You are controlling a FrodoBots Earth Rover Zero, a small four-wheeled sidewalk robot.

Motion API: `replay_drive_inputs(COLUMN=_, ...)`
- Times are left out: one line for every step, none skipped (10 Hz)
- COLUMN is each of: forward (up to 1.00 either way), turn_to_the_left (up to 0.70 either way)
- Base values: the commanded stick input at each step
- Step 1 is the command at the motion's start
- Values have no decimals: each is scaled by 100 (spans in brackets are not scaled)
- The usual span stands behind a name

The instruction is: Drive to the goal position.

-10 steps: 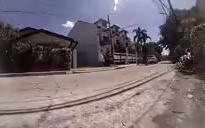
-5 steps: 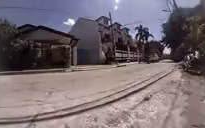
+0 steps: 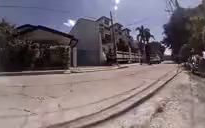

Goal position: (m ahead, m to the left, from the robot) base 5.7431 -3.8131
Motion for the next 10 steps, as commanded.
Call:
replay_drive_inputs(forward=70, turn_to_the_left=-27)
replay_drive_inputs(forward=70, turn_to_the_left=-27)
replay_drive_inputs(forward=70, turn_to_the_left=-27)
replay_drive_inputs(forward=70, turn_to_the_left=-27)
replay_drive_inputs(forward=70, turn_to_the_left=-27)
replay_drive_inputs(forward=70, turn_to_the_left=-27)
replay_drive_inputs(forward=70, turn_to_the_left=-27)
replay_drive_inputs(forward=70, turn_to_the_left=-27)
replay_drive_inputs(forward=70, turn_to_the_left=-8)
replay_drive_inputs(forward=70, turn_to_the_left=0)
